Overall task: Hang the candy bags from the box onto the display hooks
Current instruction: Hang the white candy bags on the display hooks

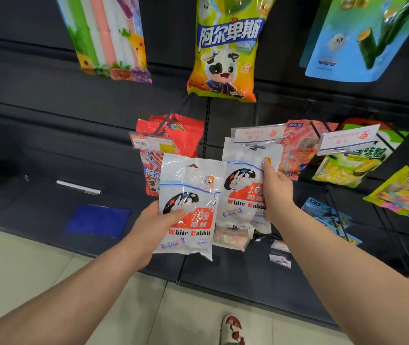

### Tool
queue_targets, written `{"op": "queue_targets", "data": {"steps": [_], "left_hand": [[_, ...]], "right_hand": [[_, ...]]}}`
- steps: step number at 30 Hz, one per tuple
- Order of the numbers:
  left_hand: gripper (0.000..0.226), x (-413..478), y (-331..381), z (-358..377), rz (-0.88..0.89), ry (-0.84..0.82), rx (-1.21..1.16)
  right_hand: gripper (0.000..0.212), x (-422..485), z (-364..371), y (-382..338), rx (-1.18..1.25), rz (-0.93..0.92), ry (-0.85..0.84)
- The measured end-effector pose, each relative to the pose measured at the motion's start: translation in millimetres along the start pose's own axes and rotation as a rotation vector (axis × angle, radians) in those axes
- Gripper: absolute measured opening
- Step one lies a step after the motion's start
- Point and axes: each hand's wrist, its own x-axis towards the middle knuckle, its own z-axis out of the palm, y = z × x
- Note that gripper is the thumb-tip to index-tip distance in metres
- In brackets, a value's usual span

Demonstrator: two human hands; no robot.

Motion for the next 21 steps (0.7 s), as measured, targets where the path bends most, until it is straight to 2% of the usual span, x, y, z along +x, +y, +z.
{"op": "queue_targets", "data": {"steps": [7,15,18,21], "left_hand": [[0.02,3.0,0.8,-3.7,0.006,0.005,0.001],[0.018,5.2,1.5,-4.7,0.011,0.002,-0.007],[0.018,5.3,0.9,-5.8,0.004,0.009,0.001],[0.018,6.2,1.1,-6.6,-0.001,0.016,0.011]], "right_hand": [[0.027,6.1,-1.5,-5.9,-0.008,0.063,0.039],[0.029,6.6,3.1,-7.0,0.009,0.002,-0.012],[0.022,9.8,1.9,-10.0,0.053,0.005,0.015],[0.005,13.8,2.2,-12.2,0.056,-0.025,-0.028]]}}
